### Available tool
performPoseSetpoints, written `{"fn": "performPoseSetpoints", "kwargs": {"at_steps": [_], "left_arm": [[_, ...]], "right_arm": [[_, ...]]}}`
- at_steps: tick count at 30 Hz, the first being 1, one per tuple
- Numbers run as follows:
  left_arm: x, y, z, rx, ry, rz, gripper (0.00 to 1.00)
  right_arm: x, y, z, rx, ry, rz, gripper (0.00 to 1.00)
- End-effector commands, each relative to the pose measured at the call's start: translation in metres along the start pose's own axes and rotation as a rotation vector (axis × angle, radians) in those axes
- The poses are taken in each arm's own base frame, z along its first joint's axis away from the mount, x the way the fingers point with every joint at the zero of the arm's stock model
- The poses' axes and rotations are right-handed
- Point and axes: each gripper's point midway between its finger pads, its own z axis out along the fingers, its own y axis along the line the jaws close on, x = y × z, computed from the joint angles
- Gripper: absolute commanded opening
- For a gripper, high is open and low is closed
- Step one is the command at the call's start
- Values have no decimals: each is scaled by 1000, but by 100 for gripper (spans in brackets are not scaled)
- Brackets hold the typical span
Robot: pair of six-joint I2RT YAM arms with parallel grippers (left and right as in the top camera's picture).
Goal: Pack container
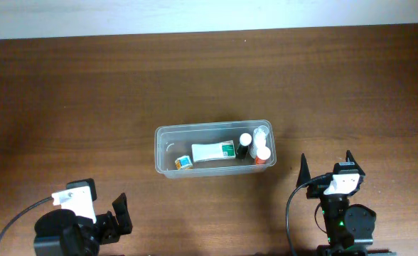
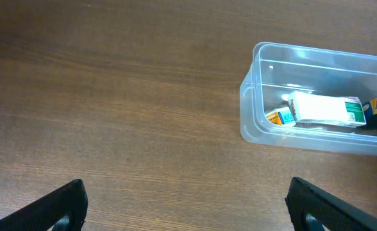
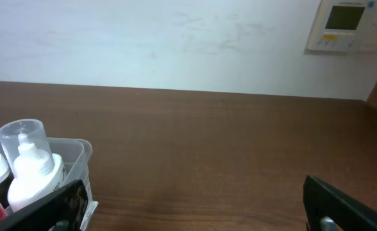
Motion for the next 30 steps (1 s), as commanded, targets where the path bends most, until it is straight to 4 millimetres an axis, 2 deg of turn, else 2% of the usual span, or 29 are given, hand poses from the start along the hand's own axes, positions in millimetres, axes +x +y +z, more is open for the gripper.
{"fn": "performPoseSetpoints", "kwargs": {"at_steps": [1, 3, 6, 9, 12, 19, 25, 27, 28, 30], "left_arm": [[0, -1, 0, 9, -5, 7, 99], [0, -1, 0, 9, -5, 7, 99], [-2, 10, -1, -54, -25, 8, 99], [-10, 6, 6, -34, -90, 36, 99], [-18, -1, 23, 4, -206, 103, 99], [-6, -12, 76, 73, -419, 141, 99], [-24, -17, 92, 103, -656, 132, 99], [-22, -18, 99, 110, -687, 130, 100], [-15, -17, 105, 107, -644, 133, 99], [-16, -18, 104, 110, -650, 134, 100]], "right_arm": [[2, 2, 0, -11, -2, -3, 98], [2, 2, 0, -11, -2, -3, 98], [2, 2, 0, -11, -2, -3, 98], [2, 2, 0, -11, -2, -3, 98], [2, 2, 0, -11, -2, -3, 98], [2, 2, 0, -11, -2, -3, 98], [2, 2, 0, -11, -2, -3, 98], [2, 2, 0, -11, -2, -3, 98], [2, 2, 0, -11, -2, -3, 98], [2, 2, 0, -11, -2, -3, 98]]}}
